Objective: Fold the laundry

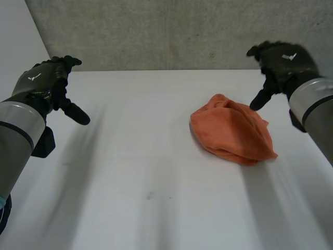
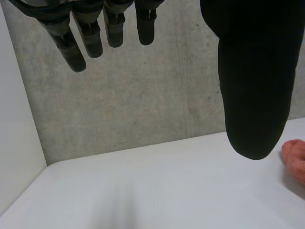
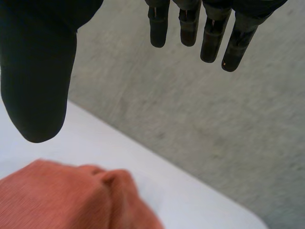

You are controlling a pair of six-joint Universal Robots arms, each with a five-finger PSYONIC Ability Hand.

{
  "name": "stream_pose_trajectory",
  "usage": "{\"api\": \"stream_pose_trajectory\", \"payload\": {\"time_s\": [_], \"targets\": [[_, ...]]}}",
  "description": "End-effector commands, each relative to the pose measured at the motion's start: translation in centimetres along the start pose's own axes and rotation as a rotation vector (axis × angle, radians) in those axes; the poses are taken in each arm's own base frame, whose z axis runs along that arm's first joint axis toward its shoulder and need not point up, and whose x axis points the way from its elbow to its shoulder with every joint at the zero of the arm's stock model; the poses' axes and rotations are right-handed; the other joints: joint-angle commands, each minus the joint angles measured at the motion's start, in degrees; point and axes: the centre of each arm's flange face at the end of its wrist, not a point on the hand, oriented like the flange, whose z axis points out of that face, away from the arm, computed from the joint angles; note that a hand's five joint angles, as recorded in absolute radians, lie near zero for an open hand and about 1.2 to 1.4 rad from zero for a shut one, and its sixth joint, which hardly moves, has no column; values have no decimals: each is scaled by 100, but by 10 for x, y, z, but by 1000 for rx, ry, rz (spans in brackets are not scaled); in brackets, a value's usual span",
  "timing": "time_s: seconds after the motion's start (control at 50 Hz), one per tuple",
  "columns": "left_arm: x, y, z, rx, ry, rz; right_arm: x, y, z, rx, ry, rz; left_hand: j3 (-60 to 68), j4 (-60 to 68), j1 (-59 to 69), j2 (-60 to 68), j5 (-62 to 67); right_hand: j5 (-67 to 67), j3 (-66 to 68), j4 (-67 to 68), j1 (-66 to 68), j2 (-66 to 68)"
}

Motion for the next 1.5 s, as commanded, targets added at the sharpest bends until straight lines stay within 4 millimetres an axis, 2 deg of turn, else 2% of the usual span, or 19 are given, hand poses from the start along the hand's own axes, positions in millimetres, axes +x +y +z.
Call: {"api": "stream_pose_trajectory", "payload": {"time_s": [0.02, 0.28, 0.32, 0.34, 0.38, 0.4, 0.42, 0.56, 0.66, 0.7, 0.72, 0.82, 0.88, 0.94, 0.96, 0.98, 1.14, 1.26, 1.5], "targets": [[1, 7, 3, -23, 0, 4, -7, 33, 16, -129, -91, 30, 44, 44, -47, 57, -166, -407, -237, -338, -124, -268], [2, 17, 8, -55, 2, 10, -1, 114, 81, -287, -60, 180, 44, 44, -47, 57, -166, -407, -237, -338, -124, -268], [2, 17, 7, -55, 3, 10, -1, 127, 94, -284, -60, 154, 44, 44, -47, 57, -166, 436, 606, 506, 720, 576], [2, 17, 7, -55, 3, 10, -1, 127, 94, -284, -60, 154, 44, 44, -47, 57, -166, 442, 612, 511, 726, 581], [2, 17, 7, -55, 3, 10, -2, 134, 101, -282, -67, 116, 44, 44, -47, 57, -166, 3366, 3536, 3435, 3649, 3505], [3, 17, 7, -56, 5, 11, -2, 134, 101, -282, -67, 116, 44, 44, -47, 57, -166, 3386, 3556, 3455, 3669, 3525], [4, 17, 6, -54, 8, 11, -4, 135, 102, -280, -77, 90, 44, 44, -47, 57, -166, 5634, 5804, 5703, 5917, 5773], [5, 14, 5, -38, 13, 8, -7, 110, 100, -218, -100, 29, 44, 44, -47, 57, -166, 6593, 6763, 6662, 6876, 6732], [5, 11, 5, -26, 14, 7, -58, 68, 60, -140, -257, 14, 44, 44, -47, 57, -166, 6593, 6763, 6662, 6876, 6732], [4, 9, 6, -20, 12, 6, -103, 52, 20, -108, -436, 5, 44, 44, -47, 57, -166, 6593, 6763, 6662, 6876, 6732], [4, 9, 6, -20, 12, 6, -103, 52, 20, -108, -437, 5, 44, 44, -47, 57, -166, 6593, 6763, 6662, 6876, 6732], [3, 4, 4, -4, 9, 3, -171, 57, -44, -127, -712, -26, 44, 44, -47, 57, -166, 6593, 6763, 6662, 6876, 6732], [3, 1, 3, 6, 9, 2, -190, 61, -59, -133, -770, -50, 44, 44, -47, 57, -166, 6593, 6763, 6662, 6876, 6732], [4, 0, 1, 8, 22, 4, -192, 66, -57, -138, -766, -68, 44, 44, -47, 57, -166, 4799, 4969, 4868, 5082, 4938], [6, 0, 0, 7, 36, 5, -190, 67, -51, -134, -745, -89, 44, 44, -47, 57, -166, 1352, 1522, 1421, 1635, 1491], [8, 0, 0, 4, 55, 7, -185, 64, -44, -123, -703, -108, 44, 44, -47, 57, -166, -407, -237, -338, -124, -268], [16, 11, -1, -47, 143, 74, -119, 52, -5, -130, -378, -134, 116, 116, 25, 129, -94, -407, -237, -338, -124, -268], [14, 27, -3, -96, 148, 104, -88, 58, -8, -199, -332, -125, 251, 250, 160, 264, 40, -407, -237, -338, -124, -268], [22, 97, -31, -327, 364, 296, -88, 84, -36, -304, -525, -342, 1041, 1041, 950, 1055, 831, 677, 848, 747, 961, 817]]}}
